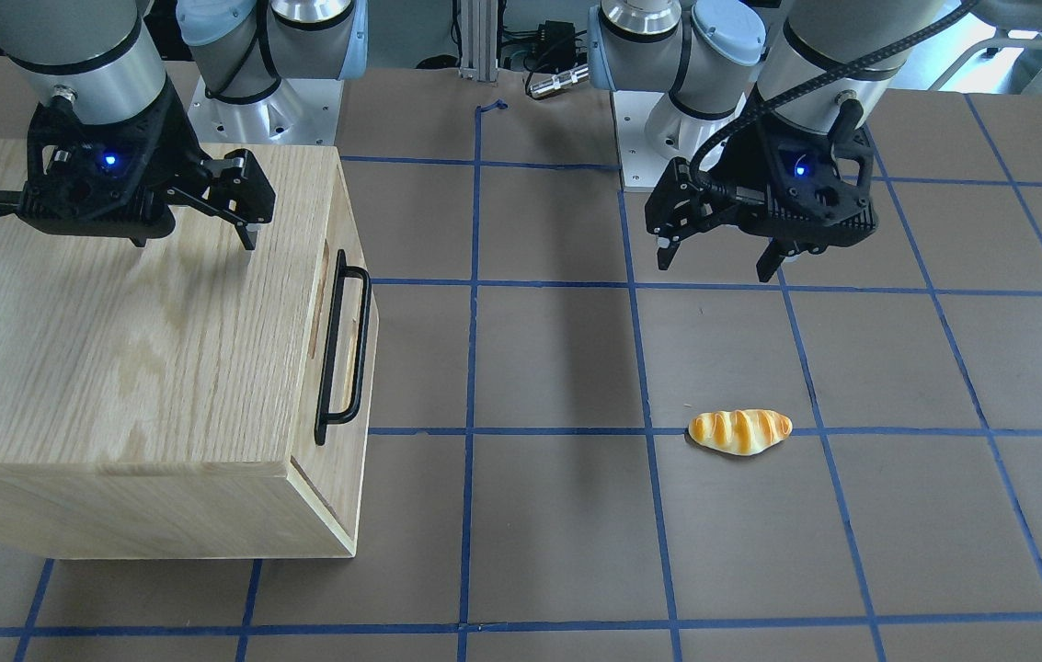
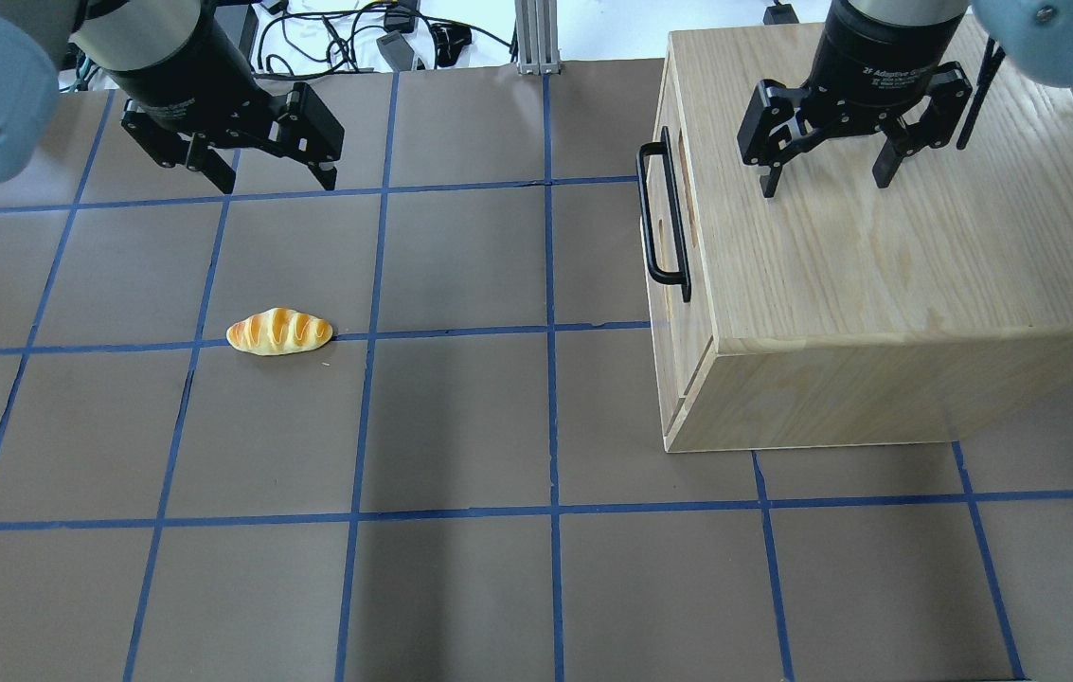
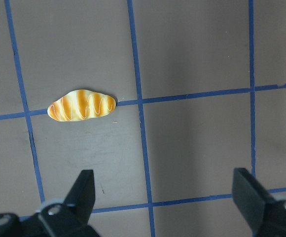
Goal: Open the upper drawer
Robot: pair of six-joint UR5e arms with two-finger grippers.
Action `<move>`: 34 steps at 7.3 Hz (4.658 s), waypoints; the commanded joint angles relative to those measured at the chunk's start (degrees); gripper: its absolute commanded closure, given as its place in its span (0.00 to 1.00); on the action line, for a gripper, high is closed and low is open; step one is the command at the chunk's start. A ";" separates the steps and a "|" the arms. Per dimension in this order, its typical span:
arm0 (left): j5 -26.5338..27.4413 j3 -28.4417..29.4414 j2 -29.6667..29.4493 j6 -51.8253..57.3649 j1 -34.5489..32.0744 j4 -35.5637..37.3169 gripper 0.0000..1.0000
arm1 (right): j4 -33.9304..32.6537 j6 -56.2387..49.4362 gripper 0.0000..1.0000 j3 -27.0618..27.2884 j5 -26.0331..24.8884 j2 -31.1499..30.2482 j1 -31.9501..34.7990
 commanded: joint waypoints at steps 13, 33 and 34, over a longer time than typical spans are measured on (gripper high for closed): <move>-18.21 -0.29 -15.71 -24.89 -17.52 23.86 0.00 | 0.00 0.07 0.00 -0.04 0.00 0.00 0.01; -14.08 -3.10 -15.45 -19.53 -17.52 25.18 0.00 | 0.00 -0.02 0.00 -0.04 0.00 0.00 0.01; -14.08 -3.10 -15.45 -19.53 -17.43 25.18 0.00 | 0.00 0.07 0.00 -0.04 0.00 0.00 0.01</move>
